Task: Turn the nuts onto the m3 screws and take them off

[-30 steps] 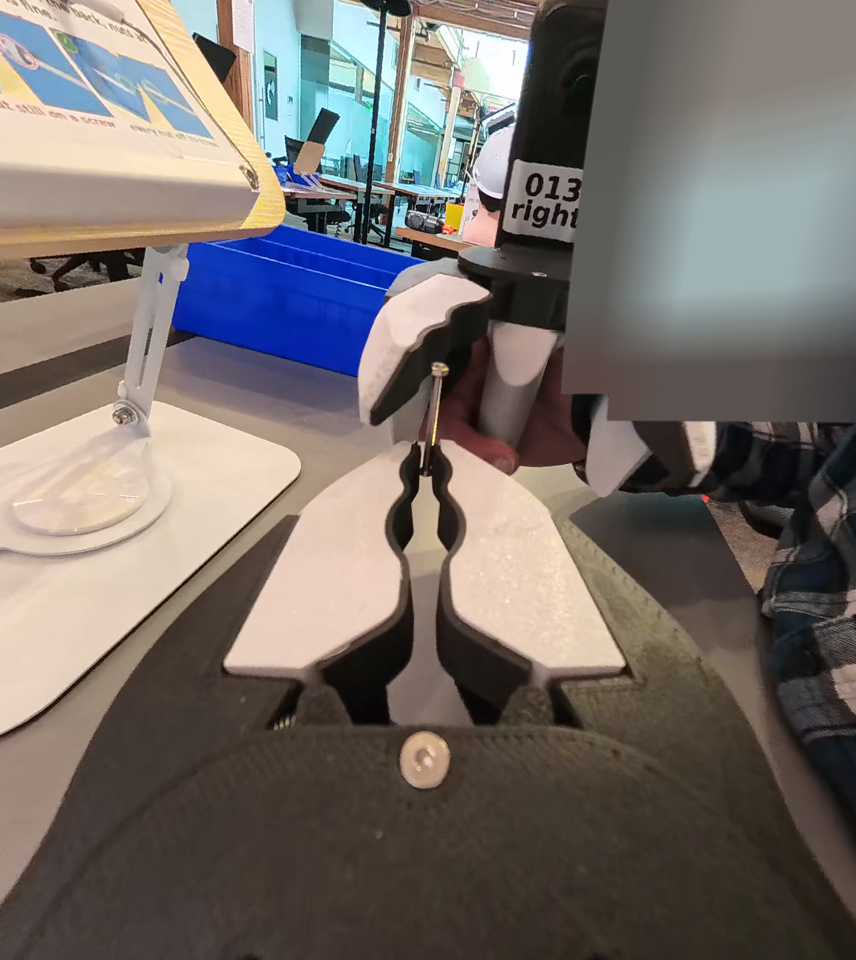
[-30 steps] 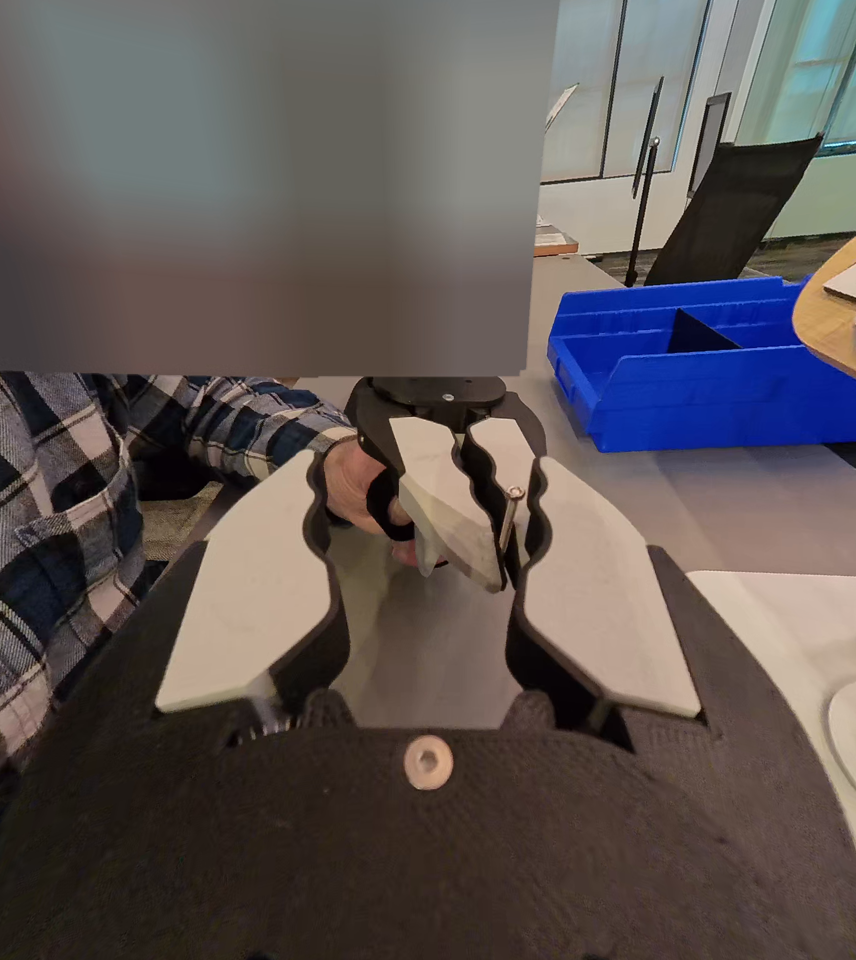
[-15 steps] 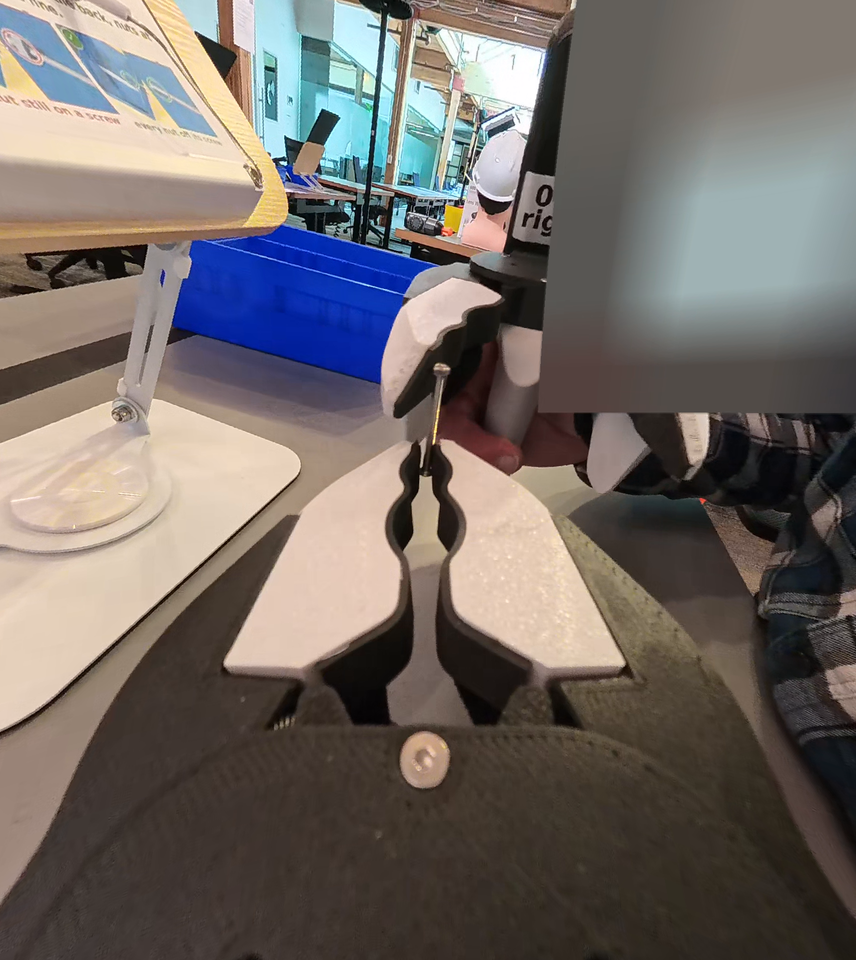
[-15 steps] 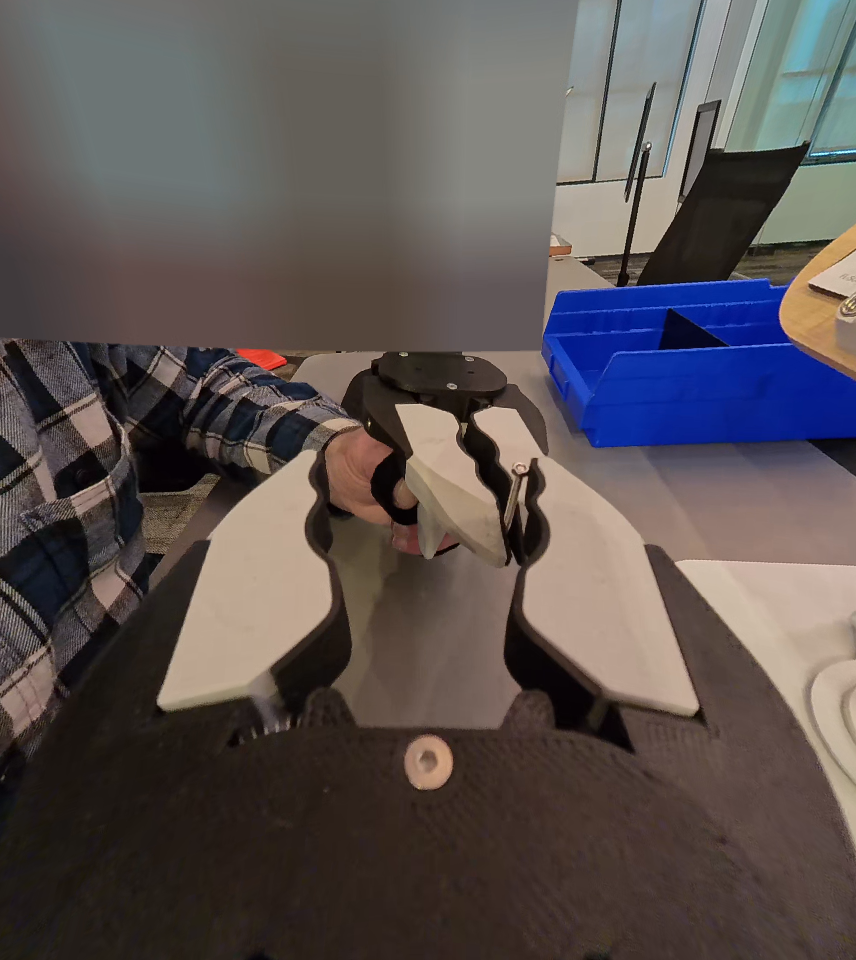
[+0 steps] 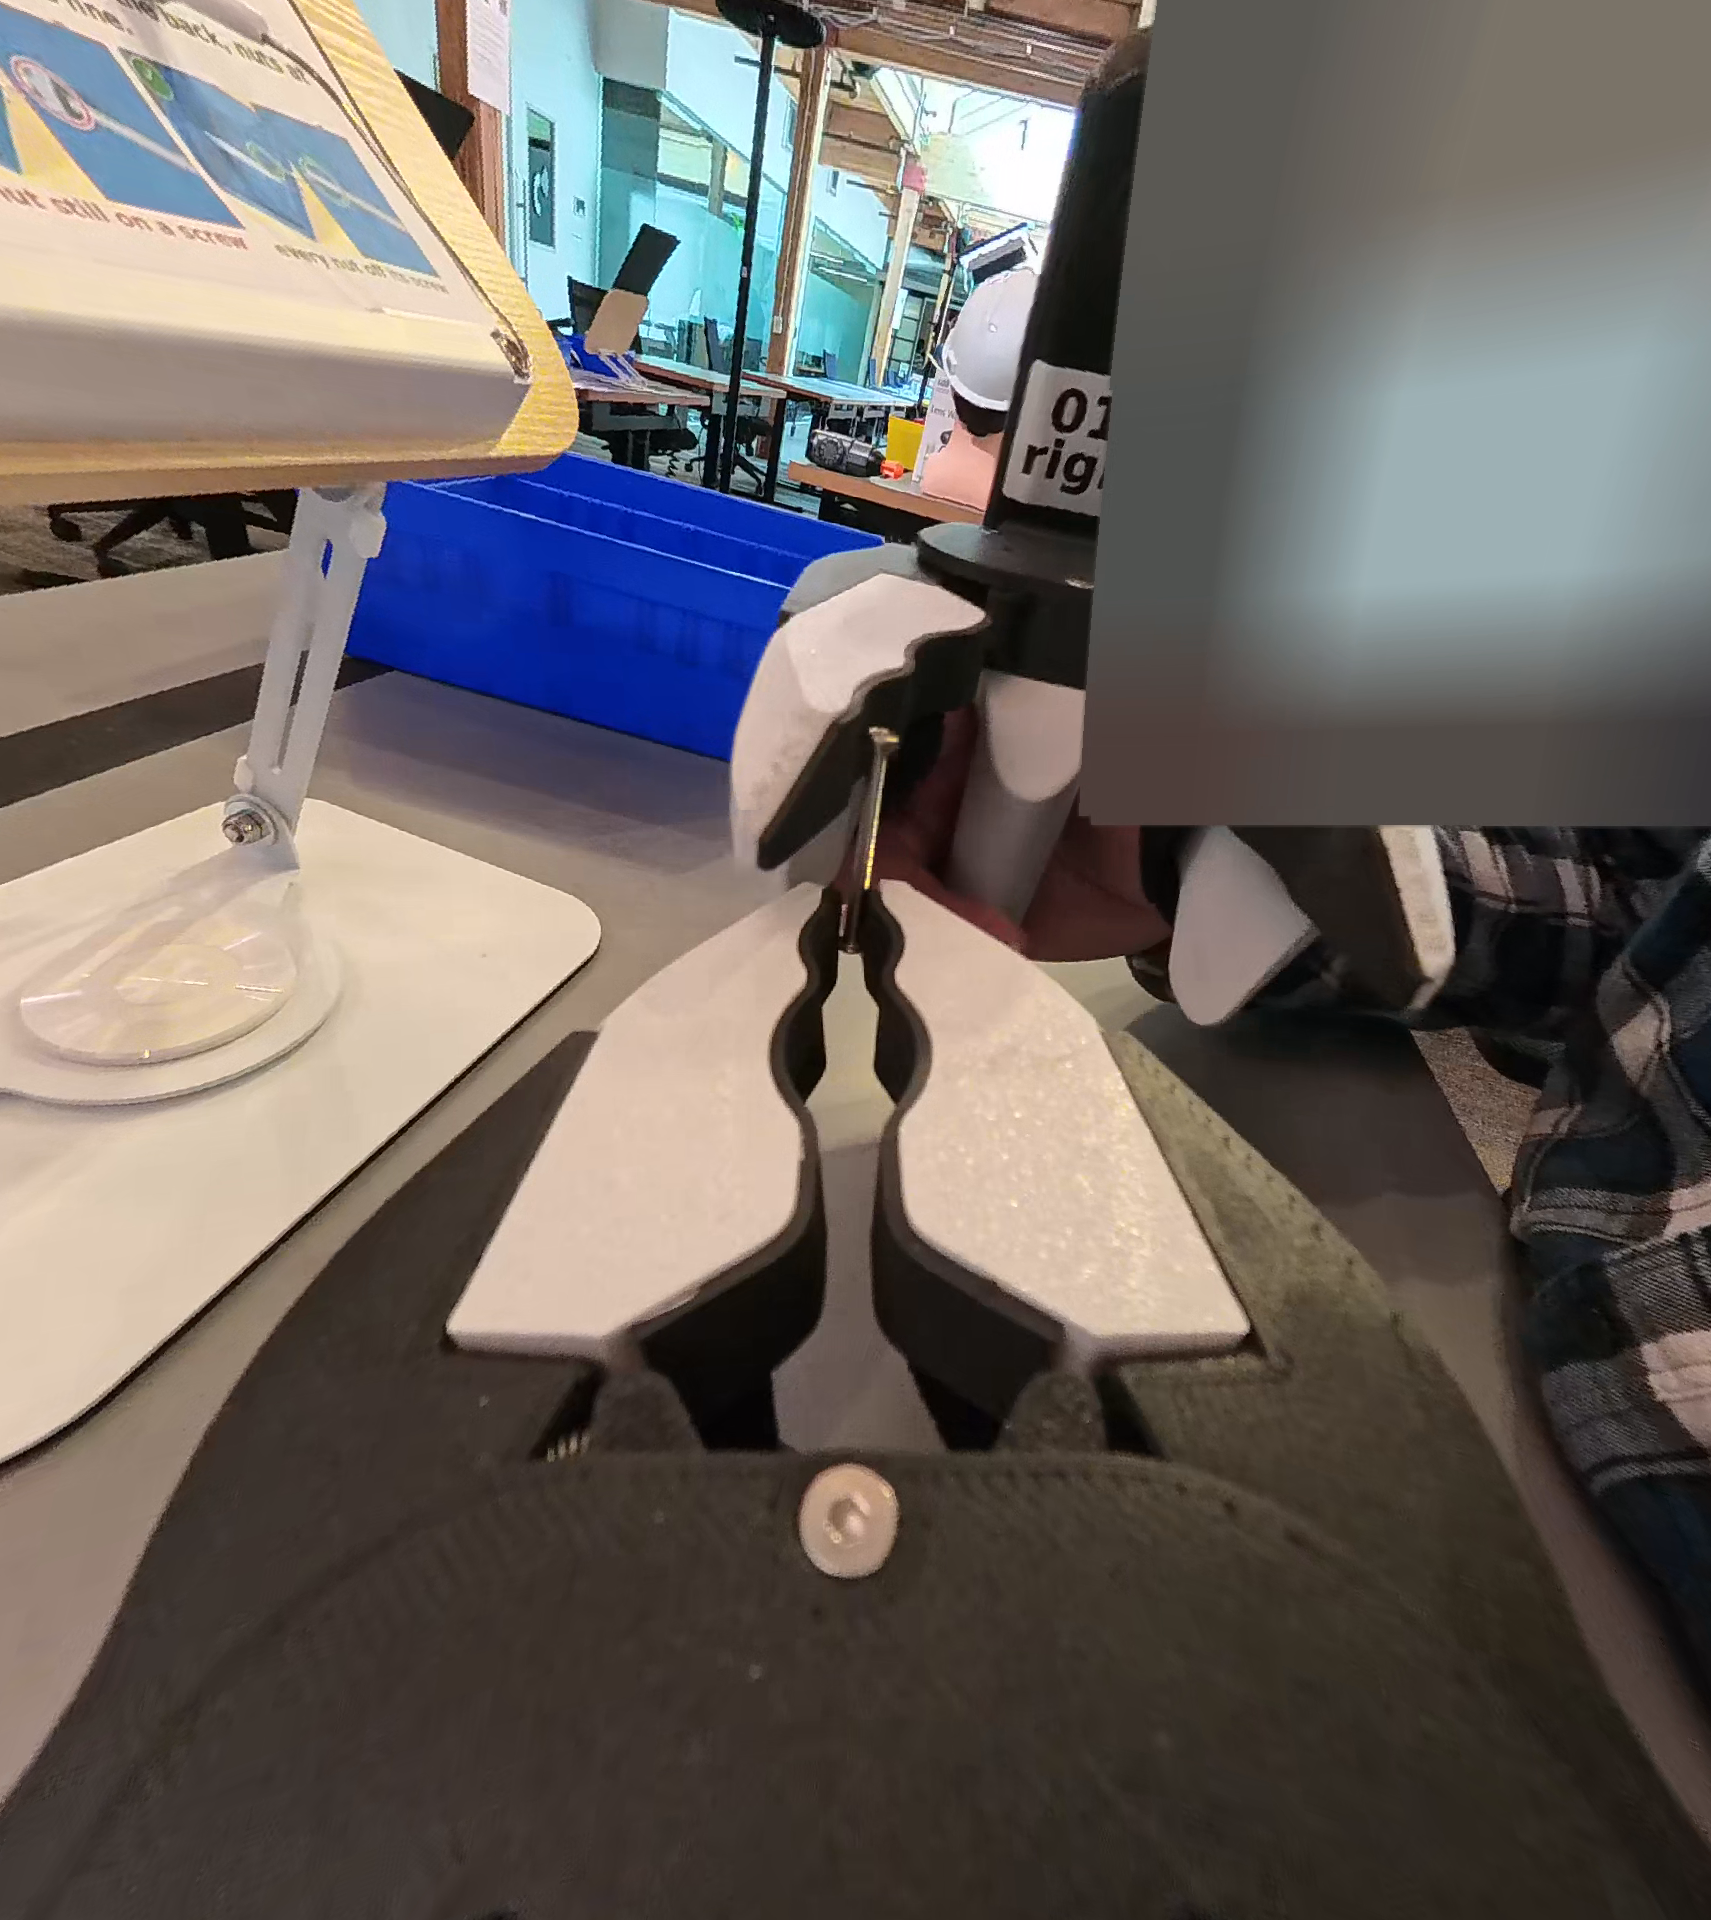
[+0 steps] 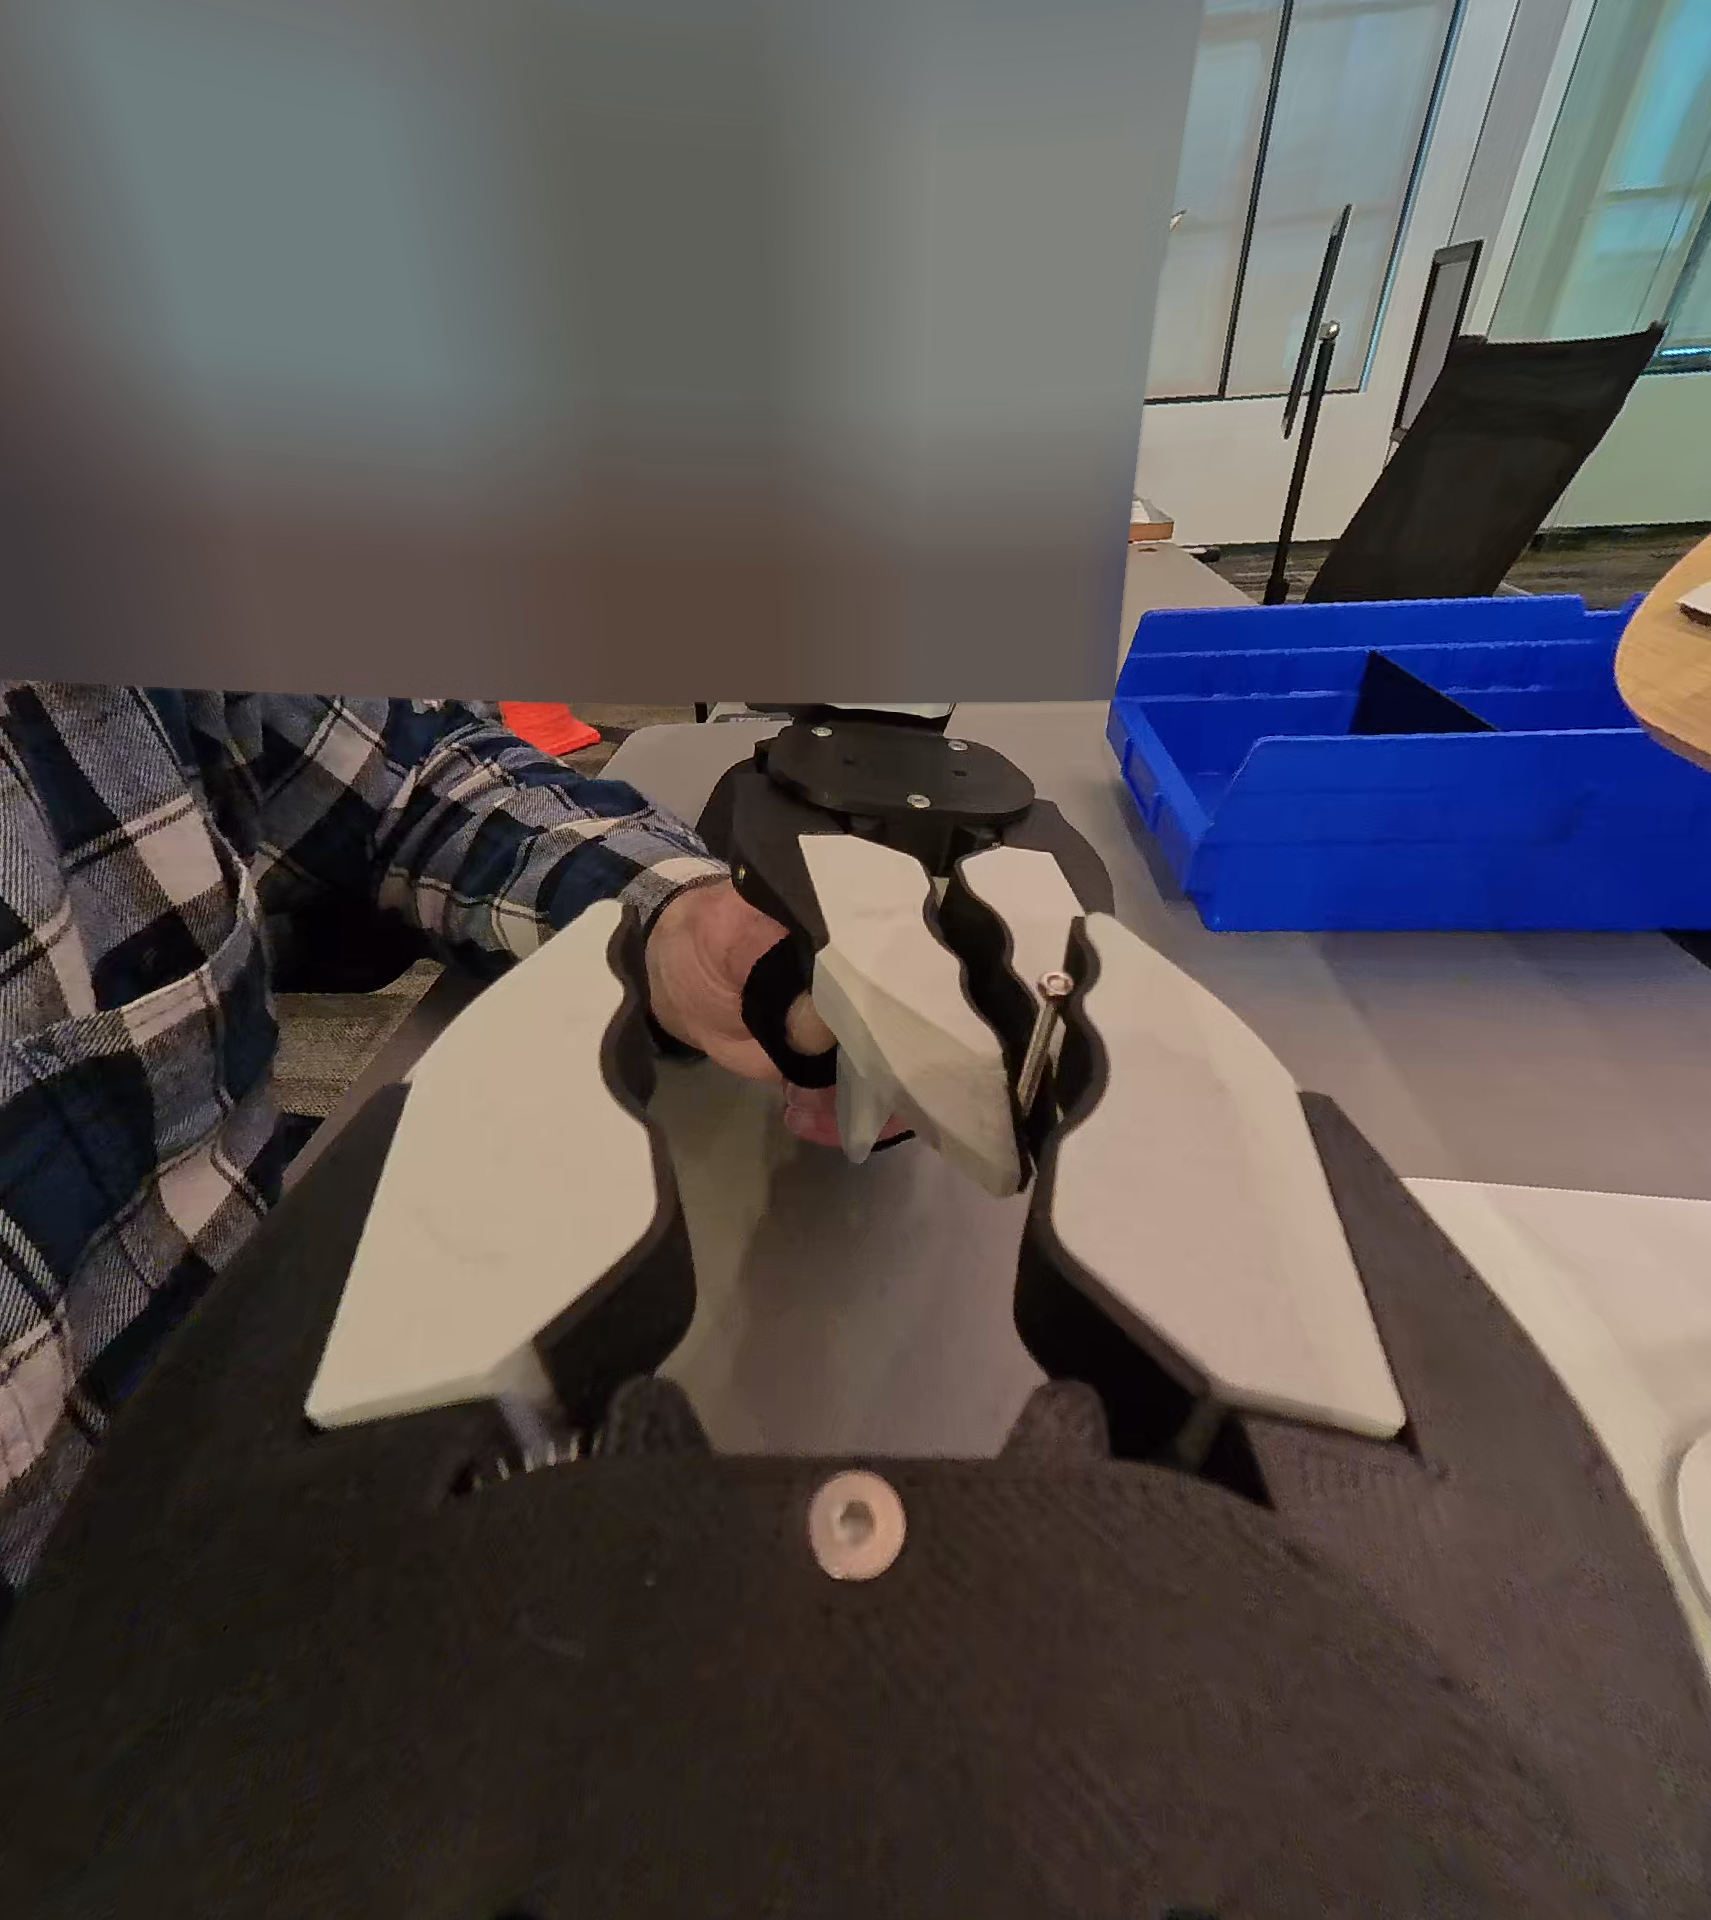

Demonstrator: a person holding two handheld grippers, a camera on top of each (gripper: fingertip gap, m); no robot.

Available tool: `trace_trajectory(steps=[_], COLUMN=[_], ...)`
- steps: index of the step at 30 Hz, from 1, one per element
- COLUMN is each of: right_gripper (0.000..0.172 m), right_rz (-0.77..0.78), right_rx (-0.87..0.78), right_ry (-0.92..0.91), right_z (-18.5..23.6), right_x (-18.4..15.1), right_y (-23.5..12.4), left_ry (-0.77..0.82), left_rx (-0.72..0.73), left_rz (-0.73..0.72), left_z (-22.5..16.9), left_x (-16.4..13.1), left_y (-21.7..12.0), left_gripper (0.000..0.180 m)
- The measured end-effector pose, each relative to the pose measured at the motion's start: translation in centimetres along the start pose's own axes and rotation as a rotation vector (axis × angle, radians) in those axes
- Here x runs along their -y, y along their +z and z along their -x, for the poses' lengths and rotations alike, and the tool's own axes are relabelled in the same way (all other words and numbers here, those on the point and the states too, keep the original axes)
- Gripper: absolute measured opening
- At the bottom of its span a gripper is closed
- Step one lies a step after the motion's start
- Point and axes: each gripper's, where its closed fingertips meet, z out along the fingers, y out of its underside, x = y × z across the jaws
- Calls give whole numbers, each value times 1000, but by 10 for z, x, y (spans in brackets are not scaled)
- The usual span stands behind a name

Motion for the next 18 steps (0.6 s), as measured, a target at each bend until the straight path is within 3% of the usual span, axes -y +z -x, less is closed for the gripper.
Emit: trace_trajectory(steps=[9, 18], right_gripper=[72, 83], right_rz=[-18, -22], right_rx=[-64, -6], right_ry=[-8, -18], right_z=[1, -2], right_x=[2, 6], right_y=[-23, -1], left_ry=[-8, -32], left_rx=[-2, 8], left_rz=[-12, -32], left_z=[1, 3], left_x=[2, 8], left_y=[-1, 2], left_gripper=[4, 4])
